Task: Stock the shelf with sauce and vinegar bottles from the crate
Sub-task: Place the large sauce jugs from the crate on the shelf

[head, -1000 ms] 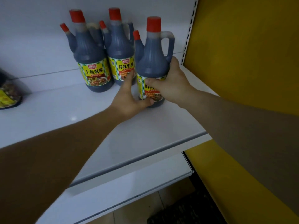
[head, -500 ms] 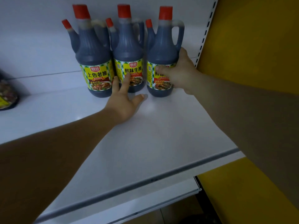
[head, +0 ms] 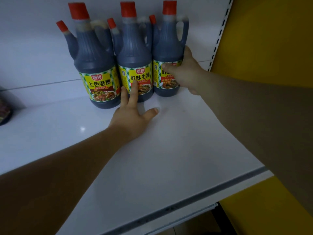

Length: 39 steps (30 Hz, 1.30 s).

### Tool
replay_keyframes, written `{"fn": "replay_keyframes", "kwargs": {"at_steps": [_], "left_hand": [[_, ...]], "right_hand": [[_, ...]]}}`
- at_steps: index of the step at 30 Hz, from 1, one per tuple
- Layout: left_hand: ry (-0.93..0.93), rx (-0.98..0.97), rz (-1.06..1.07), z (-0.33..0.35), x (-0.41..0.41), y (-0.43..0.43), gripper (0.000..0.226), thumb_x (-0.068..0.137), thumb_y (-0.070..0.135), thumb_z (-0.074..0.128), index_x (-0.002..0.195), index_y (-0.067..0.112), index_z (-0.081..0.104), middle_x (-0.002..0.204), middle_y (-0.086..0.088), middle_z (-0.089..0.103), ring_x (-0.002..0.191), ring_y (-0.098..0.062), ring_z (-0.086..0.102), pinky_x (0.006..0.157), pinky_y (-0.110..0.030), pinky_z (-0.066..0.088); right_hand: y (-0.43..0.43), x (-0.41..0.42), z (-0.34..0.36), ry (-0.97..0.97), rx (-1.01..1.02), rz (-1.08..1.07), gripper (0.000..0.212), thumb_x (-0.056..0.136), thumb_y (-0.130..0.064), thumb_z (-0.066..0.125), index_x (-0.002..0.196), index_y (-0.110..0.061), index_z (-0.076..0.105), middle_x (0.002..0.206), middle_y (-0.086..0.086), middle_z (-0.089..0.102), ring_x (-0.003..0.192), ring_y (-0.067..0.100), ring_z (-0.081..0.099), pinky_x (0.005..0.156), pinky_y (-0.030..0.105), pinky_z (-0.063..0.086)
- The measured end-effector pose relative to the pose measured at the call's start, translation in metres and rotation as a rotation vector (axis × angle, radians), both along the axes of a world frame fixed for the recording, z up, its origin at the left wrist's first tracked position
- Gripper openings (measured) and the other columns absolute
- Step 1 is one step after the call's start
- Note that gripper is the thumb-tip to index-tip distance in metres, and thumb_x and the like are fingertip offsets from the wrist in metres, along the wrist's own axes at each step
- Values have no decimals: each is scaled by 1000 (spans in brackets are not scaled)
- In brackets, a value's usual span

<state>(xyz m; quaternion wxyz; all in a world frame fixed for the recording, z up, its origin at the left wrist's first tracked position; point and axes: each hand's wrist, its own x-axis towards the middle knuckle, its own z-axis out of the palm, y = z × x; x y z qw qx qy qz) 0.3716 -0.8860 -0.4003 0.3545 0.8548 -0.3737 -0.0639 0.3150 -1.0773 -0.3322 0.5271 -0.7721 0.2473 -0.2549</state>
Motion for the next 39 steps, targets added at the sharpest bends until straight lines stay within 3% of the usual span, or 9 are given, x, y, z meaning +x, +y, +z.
{"fn": "replay_keyframes", "kwargs": {"at_steps": [3, 6, 9, 12, 21, 27, 32, 35, 39], "left_hand": [[3, -9, 1, -1, 1, 1, 97, 77, 65, 57, 143, 49, -13, 158, 6, -14, 145, -22, 11, 111, -36, 21], [-6, -15, 2, -2, 3, 1, 96, 78, 64, 56, 143, 49, -13, 158, 6, -14, 145, -21, 10, 111, -36, 20], [-13, -11, 18, -3, 3, -1, 96, 78, 65, 54, 141, 51, -17, 158, 7, -14, 145, -21, 11, 110, -35, 21], [-28, 24, 24, -3, 4, -1, 97, 77, 69, 52, 139, 52, -21, 157, 8, -15, 144, -24, 15, 110, -38, 24], [-63, 82, 30, -4, 3, -2, 98, 76, 73, 48, 137, 50, -26, 157, 6, -18, 142, -30, 19, 109, -41, 27], [-59, 76, 17, -2, 5, -2, 100, 77, 68, 53, 139, 50, -23, 157, 4, -17, 143, -29, 19, 108, -39, 27], [77, 33, -26, 10, 1, 7, 100, 81, 52, 63, 145, 43, -12, 158, 1, -13, 145, -19, 4, 111, -34, 18], [92, 133, -126, 19, -14, 20, 99, 81, 51, 63, 148, 37, -8, 159, 1, -6, 145, -16, 3, 112, -32, 15], [122, 214, -341, 36, -55, 44, 93, 82, 53, 61, 150, 32, 2, 159, 1, 1, 145, -13, 6, 111, -26, 10]], "right_hand": [[4, 2, -1, 3, 4, -40, 96, 82, -29, 75, 151, -18, 9, 138, 3, 46, 122, 20, 50, 104, 44, 44], [15, 0, -11, -41, -61, -122, 117, 75, -33, 80, 153, -19, -7, 150, 3, 34, 132, 19, 42, 106, 36, 40], [18, -1, -21, -83, -141, -118, 95, 82, -20, 74, 151, -21, 8, 136, -1, 50, 118, 12, 51, 93, 25, 43], [13, -4, -21, -71, -173, -97, 87, 87, -17, 69, 151, -20, 10, 137, 0, 50, 114, 9, 50, 93, 24, 42], [8, -3, -17, 35, -114, -48, 97, 90, -15, 65, 153, -20, -9, 146, 3, 42, 124, 14, 45, 101, 30, 40], [19, -3, -21, 180, -72, -91, 109, 90, -30, 66, 148, -16, -24, 153, 6, 31, 136, 24, 38, 110, 35, 34], [44, -50, -21, 273, -151, -108, 107, 86, -44, 68, 153, -16, -12, 159, 4, 20, 142, 21, 27, 99, 22, 26], [61, -95, -18, 390, -228, -153, 97, 88, -50, 62, 154, -16, -2, 162, 5, 7, 147, 19, 12, 109, 23, 14], [95, -166, -11, 519, -255, -258, 88, 91, -53, 56, 154, -15, 8, 162, 5, 11, 147, 18, 11, 113, 25, 12]]}}
